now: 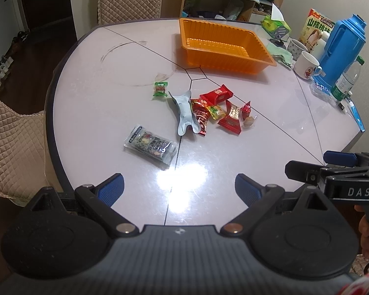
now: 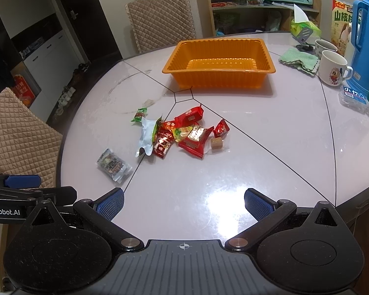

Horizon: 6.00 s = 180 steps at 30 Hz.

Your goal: Organize snacks

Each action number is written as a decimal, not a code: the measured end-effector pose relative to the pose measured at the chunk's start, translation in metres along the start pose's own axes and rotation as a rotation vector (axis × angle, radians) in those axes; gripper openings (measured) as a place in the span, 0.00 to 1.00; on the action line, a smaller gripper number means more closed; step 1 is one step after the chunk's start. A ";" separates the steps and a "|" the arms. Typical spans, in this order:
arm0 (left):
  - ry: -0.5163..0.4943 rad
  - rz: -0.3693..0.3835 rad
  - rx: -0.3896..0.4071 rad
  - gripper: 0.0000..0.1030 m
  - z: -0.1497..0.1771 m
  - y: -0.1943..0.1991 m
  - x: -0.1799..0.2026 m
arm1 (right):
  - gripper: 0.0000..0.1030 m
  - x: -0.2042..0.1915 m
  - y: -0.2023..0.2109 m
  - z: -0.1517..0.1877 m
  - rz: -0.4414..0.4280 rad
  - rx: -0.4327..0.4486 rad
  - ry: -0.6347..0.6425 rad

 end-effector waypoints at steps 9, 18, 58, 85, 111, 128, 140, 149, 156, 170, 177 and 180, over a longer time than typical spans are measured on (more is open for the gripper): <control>0.001 0.001 0.000 0.93 -0.001 0.000 -0.002 | 1.00 -0.003 -0.004 -0.002 0.003 -0.002 0.001; 0.002 0.002 0.000 0.93 -0.001 0.000 -0.002 | 1.00 -0.002 -0.002 -0.002 0.004 -0.001 0.001; 0.007 0.000 -0.003 0.93 -0.003 0.000 -0.005 | 1.00 -0.001 -0.008 -0.005 -0.004 -0.008 0.001; 0.091 -0.120 -0.033 0.93 -0.014 -0.077 -0.029 | 1.00 0.039 -0.059 -0.022 -0.077 0.038 -0.034; 0.161 -0.247 -0.014 0.87 -0.023 -0.150 -0.065 | 1.00 0.070 -0.115 -0.028 -0.062 -0.026 -0.059; 0.058 -0.248 0.010 0.73 -0.021 -0.129 -0.085 | 1.00 0.065 -0.131 -0.032 -0.067 -0.037 -0.026; 0.071 -0.226 -0.017 0.56 -0.034 -0.152 -0.096 | 0.92 0.068 -0.134 -0.041 -0.053 0.008 0.011; 0.031 -0.212 -0.005 0.34 -0.038 -0.151 -0.088 | 0.75 0.065 -0.147 -0.044 -0.041 0.022 0.067; 0.050 -0.212 0.016 0.34 -0.041 -0.139 -0.088 | 0.65 0.057 -0.160 -0.042 -0.036 0.020 0.091; 0.054 -0.226 0.034 0.34 -0.039 -0.122 -0.078 | 0.41 0.048 -0.173 -0.041 -0.008 0.062 0.129; 0.054 -0.233 0.035 0.34 -0.037 -0.119 -0.072 | 0.39 0.046 -0.180 -0.042 0.000 0.058 0.178; 0.052 -0.238 0.038 0.34 -0.036 -0.117 -0.068 | 0.38 0.045 -0.182 -0.041 -0.001 0.070 0.221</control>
Point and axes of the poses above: each gripper's, at about its wrist camera, not at the fingertips, and y roughly against the way its jaws point, x to its right, z to its underside, the point moved 8 cm from there along -y, roughly the way its jaws point, and after that the axes turned 5 degrees about z, right-handed, at the moved point
